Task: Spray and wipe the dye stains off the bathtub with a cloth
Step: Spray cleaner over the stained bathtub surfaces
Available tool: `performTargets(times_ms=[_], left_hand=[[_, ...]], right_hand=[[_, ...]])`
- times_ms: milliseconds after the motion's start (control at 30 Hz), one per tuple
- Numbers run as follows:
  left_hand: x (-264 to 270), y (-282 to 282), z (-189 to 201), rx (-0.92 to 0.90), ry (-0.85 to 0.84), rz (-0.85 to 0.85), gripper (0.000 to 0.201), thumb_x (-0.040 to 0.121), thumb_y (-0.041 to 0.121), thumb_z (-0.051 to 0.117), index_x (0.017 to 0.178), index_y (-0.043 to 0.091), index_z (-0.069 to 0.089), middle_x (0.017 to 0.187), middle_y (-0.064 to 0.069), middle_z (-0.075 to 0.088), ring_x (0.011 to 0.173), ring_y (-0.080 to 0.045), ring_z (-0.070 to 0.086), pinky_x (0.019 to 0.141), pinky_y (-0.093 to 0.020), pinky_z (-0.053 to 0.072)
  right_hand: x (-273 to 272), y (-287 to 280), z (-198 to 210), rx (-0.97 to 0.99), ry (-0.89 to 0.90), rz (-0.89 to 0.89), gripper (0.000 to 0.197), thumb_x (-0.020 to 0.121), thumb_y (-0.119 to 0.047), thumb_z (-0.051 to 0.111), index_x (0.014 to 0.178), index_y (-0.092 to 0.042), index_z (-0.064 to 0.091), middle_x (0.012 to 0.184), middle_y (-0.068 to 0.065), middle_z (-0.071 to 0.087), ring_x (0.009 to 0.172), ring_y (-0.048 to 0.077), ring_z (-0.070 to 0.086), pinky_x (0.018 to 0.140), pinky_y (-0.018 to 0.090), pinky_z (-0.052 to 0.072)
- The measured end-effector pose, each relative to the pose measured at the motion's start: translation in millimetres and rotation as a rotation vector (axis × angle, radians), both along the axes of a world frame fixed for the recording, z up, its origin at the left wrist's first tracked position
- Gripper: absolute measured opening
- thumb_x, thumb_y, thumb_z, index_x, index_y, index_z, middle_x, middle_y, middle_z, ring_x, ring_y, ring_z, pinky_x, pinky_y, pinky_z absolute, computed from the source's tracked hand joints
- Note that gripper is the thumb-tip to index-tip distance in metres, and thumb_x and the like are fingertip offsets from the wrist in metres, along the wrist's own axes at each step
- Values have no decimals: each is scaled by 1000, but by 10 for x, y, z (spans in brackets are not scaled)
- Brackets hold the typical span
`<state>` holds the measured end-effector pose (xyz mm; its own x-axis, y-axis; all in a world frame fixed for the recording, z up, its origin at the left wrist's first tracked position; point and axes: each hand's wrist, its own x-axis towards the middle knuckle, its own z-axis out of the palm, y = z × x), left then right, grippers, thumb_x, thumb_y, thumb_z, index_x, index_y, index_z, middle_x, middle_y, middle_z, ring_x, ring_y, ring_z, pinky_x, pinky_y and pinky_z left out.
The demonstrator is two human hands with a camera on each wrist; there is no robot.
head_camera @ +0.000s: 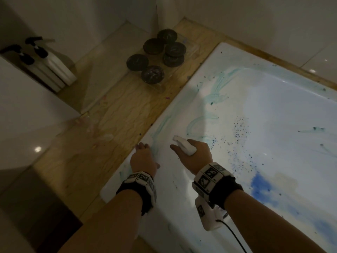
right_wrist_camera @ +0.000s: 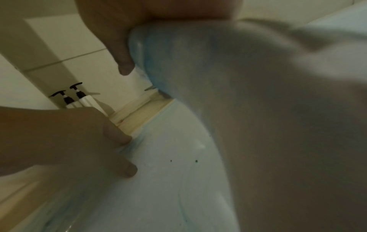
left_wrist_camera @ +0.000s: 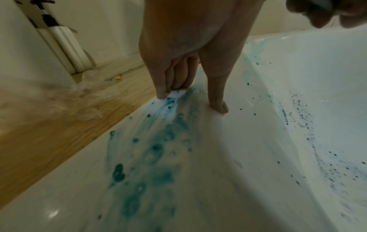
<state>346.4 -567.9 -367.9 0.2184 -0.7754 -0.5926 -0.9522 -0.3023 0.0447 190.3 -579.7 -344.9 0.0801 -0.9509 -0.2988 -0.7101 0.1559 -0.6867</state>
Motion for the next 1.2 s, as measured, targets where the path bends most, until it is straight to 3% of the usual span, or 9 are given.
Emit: performTargets(times_ms=[67,200,367,533,733,867,967,1100,1200], left_hand=[[-5,-5,13,19,-8,-9,89,84,37,64,148,5,12,155,-14,6,144,-27,9,112,-35,26],[-16,-13,23,33,-28,-13,89,83,37,66,147,4,14,154,-15,10,143,-28,13,111,-35,28],[-25,-3,49,32,-52,-24,89,84,38,65,148,4,13,154,-15,10,143,-28,14,111,-34,28],[-69,-66,74,70,-89,-43,89,82,39,67,146,1,18,153,-17,16,141,-29,20,109,-33,31],[-91,-213,161,16,-80,-114,44,91,32,55,126,7,47,130,-9,50,118,-23,50,95,-32,41],[-75,-237,55,-63,21,-149,68,94,24,51,149,12,12,155,-7,14,139,-22,25,109,-30,27],[-155,-278,8,-12,-51,-198,70,95,21,50,149,11,6,156,-9,3,142,-23,19,109,-30,28],[-211,-376,-20,44,-173,-283,69,95,24,49,148,7,8,156,-13,8,143,-25,17,113,-30,22],[-220,-417,-88,37,-233,-316,68,96,27,47,148,7,9,155,-14,12,143,-24,18,114,-30,18]], right_hand=[[-34,-37,-14,-19,-60,2,41,80,-54,61,91,-15,62,83,4,63,79,21,60,73,34,51],[-74,-94,1,-50,-72,-128,39,79,-49,64,71,-13,54,70,4,59,70,24,59,63,32,50],[-143,-284,0,-39,-60,-119,43,76,-52,67,88,-12,59,85,7,64,80,26,60,71,37,51],[-184,-503,38,7,63,-125,46,76,-56,64,70,-13,49,68,4,55,70,24,56,60,28,44],[-203,-546,116,-55,84,-61,44,79,-61,57,78,-17,54,76,3,58,72,21,53,64,27,42],[-293,-570,44,-148,-66,-224,50,78,-59,58,89,-11,67,77,4,67,72,19,61,65,28,51],[-509,-733,82,-161,-53,-387,52,82,-56,55,73,-6,63,62,6,59,59,20,55,52,24,42],[-789,-1118,254,-112,-47,-409,44,85,-47,59,104,-7,64,100,13,66,96,32,61,84,34,49],[-936,-1424,327,-134,-10,-379,45,86,-44,59,115,-10,60,115,11,63,107,31,57,87,32,44]])
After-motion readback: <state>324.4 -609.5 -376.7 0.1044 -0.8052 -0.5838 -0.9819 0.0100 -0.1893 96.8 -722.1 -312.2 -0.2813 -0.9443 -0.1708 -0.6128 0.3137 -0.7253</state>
